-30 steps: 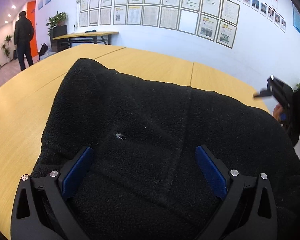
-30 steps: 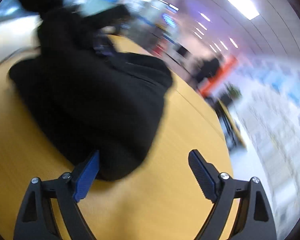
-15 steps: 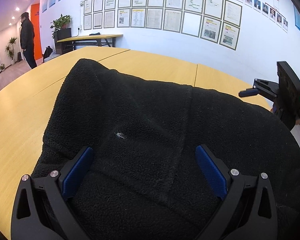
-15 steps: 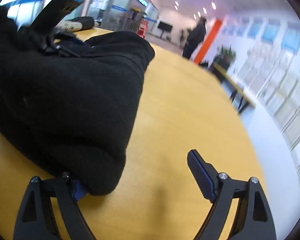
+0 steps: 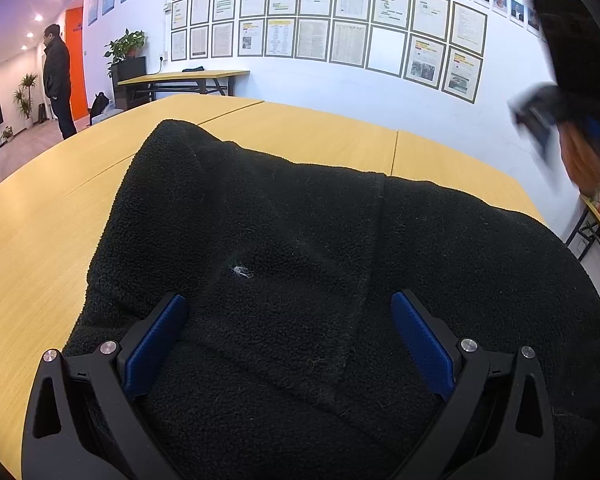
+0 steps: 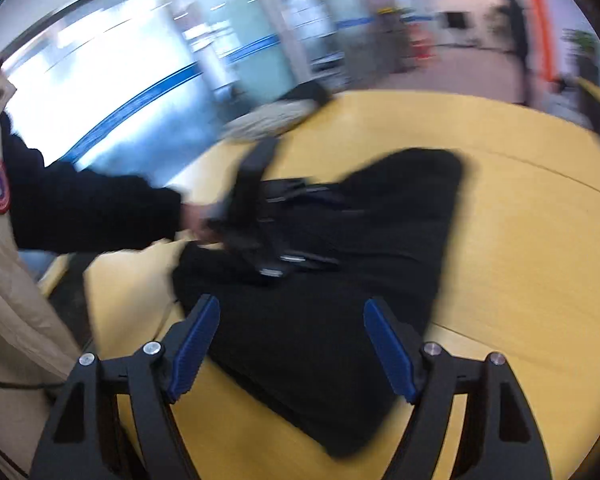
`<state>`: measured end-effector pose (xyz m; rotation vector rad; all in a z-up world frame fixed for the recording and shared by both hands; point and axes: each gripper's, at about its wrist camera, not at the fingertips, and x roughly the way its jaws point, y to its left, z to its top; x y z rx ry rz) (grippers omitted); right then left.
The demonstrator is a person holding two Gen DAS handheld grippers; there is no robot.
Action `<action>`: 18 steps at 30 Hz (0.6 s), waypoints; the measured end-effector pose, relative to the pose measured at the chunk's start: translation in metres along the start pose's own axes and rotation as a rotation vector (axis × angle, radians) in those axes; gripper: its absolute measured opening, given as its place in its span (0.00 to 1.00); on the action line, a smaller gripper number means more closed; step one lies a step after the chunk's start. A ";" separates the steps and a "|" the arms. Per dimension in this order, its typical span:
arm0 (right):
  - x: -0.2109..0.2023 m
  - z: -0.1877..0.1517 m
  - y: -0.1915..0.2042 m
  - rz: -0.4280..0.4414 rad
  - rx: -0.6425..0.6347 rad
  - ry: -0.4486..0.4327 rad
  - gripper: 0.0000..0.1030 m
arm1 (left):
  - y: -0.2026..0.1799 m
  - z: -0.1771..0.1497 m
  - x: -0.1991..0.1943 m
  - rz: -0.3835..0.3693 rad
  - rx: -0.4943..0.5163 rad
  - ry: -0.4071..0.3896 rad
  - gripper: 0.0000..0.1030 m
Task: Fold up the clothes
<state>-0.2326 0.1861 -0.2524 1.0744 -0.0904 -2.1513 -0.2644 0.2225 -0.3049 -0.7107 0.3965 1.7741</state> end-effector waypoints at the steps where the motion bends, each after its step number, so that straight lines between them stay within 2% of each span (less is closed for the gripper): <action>1: 0.027 0.003 0.016 0.069 -0.060 0.056 0.74 | 0.000 0.000 0.000 -0.001 -0.001 0.001 1.00; 2: 0.056 0.001 0.032 0.086 -0.115 0.114 0.73 | 0.001 0.000 -0.001 -0.001 -0.002 0.001 1.00; 3: 0.086 -0.002 0.048 0.103 -0.170 0.171 0.75 | 0.001 0.000 -0.001 0.000 -0.003 0.001 1.00; 4: 0.110 -0.004 0.061 0.112 -0.207 0.211 0.82 | 0.001 0.000 -0.002 0.000 -0.004 0.002 1.00; 6: 0.123 -0.010 0.063 0.085 -0.177 0.195 0.92 | 0.001 0.001 -0.003 0.001 -0.007 0.003 1.00; 8: 0.136 -0.016 0.066 0.059 -0.155 0.185 0.92 | 0.001 0.007 -0.008 0.015 -0.033 0.039 1.00; 10: 0.147 -0.020 0.068 0.033 -0.183 0.212 0.92 | -0.004 0.017 -0.021 0.049 -0.066 0.067 1.00; 12: 0.154 -0.026 0.067 0.034 -0.184 0.224 0.92 | -0.018 0.029 -0.053 0.037 -0.107 0.015 1.00; 15: 0.150 -0.031 0.058 0.077 -0.134 0.195 0.92 | -0.056 0.038 -0.114 -0.057 -0.138 -0.108 1.00; 18: 0.126 -0.038 0.046 0.136 -0.089 0.136 0.92 | -0.098 0.018 -0.142 -0.085 -0.143 -0.137 1.00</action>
